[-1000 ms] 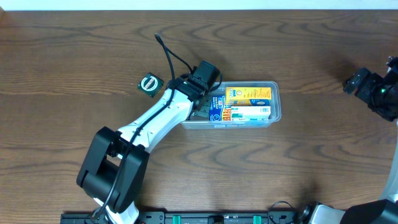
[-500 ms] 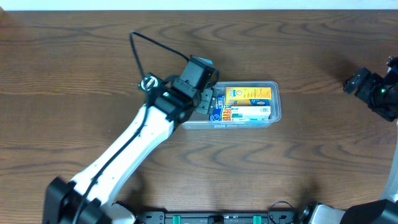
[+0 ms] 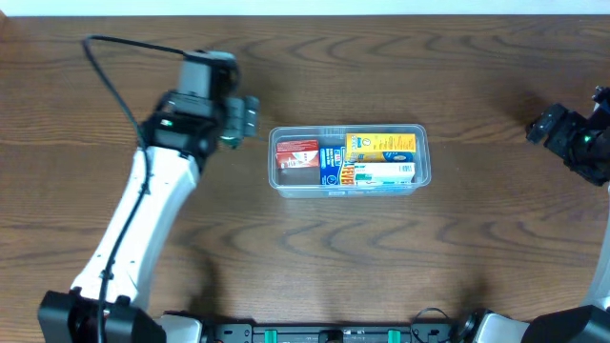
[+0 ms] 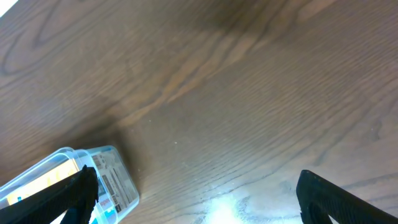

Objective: Pack container
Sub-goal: 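Move the left gripper left over the green Zam-Buk tin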

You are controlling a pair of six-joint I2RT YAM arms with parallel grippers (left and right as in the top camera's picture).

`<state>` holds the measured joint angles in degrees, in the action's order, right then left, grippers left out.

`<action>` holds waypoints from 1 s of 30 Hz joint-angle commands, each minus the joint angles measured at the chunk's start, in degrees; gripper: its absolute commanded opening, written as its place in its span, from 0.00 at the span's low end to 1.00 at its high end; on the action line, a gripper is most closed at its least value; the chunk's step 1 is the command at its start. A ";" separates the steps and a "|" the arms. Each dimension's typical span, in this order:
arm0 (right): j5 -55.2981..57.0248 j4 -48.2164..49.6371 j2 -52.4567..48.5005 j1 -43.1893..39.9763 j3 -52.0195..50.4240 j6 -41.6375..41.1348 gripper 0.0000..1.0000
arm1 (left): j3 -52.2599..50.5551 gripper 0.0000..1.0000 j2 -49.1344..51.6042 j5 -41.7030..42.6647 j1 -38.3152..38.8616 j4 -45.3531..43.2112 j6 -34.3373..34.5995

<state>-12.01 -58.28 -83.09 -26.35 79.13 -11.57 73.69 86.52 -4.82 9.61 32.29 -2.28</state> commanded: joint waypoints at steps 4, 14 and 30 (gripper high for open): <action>-0.24 0.00 -0.09 -0.26 0.79 -0.61 0.99 | 0.79 0.98 5.35 7.82 -3.85 -6.32 -12.11; -0.26 0.02 -0.09 -0.26 0.79 -0.61 0.99 | 0.79 0.98 17.22 7.80 -3.87 -8.83 -16.11; -0.24 0.02 -0.09 -0.26 0.79 -0.61 0.99 | 0.79 0.98 25.18 7.82 -3.87 -6.91 -16.11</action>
<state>-12.01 -58.26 -83.09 -26.35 79.13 -11.57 73.69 110.04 2.66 5.82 25.17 -17.87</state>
